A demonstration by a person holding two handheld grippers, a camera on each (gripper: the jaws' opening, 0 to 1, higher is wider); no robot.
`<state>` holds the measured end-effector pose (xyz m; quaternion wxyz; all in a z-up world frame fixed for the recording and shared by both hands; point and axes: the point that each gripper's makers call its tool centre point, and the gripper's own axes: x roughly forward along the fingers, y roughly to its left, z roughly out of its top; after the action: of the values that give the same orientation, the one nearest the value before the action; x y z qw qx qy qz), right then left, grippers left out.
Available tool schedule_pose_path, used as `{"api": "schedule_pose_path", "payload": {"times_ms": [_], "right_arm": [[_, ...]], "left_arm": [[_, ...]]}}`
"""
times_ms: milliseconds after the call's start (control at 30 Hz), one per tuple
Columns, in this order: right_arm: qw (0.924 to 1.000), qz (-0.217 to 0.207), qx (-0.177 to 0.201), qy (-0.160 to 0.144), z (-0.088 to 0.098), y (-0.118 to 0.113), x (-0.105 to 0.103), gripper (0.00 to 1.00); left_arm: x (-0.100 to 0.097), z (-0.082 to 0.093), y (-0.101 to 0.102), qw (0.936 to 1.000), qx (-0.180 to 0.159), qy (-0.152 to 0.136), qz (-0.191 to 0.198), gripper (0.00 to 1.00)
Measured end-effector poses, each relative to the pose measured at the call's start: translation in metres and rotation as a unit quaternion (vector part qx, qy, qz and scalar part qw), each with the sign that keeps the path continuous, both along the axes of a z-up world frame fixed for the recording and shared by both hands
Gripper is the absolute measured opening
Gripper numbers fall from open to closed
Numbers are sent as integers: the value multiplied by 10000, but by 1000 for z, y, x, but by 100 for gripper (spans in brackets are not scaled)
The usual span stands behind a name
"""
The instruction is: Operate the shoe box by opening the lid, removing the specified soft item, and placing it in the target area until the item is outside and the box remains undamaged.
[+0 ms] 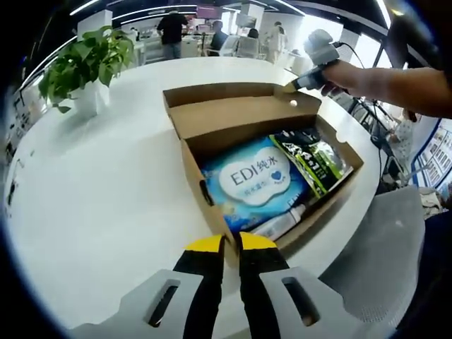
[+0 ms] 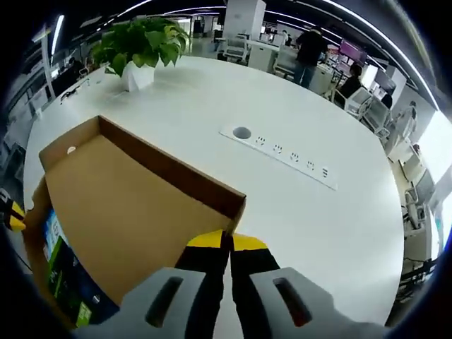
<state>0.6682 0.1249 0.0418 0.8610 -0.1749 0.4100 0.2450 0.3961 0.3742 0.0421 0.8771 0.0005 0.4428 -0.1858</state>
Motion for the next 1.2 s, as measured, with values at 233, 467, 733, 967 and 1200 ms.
{"api": "schedule_pose_path", "payload": {"times_ms": [233,467,733,967,1200], "right_arm": [[9995,-112,-24,311,-13,0,-2,0],[9977,-139,-113,657,-24,-1,-6,0],[9932,-341,-74,1110,-34,-2,-9,0],[9917,-357,-57,1232,-35,-2,-9,1],[9964,-175,73,823,-21,1,0,19]], "left_arm": [[0,0,0,10000,-4,3,18,4],[0,0,0,10000,-57,2,81,4],[0,0,0,10000,-32,20,84,4],[0,0,0,9999,-27,20,97,4],[0,0,0,9999,-27,73,95,5]]}}
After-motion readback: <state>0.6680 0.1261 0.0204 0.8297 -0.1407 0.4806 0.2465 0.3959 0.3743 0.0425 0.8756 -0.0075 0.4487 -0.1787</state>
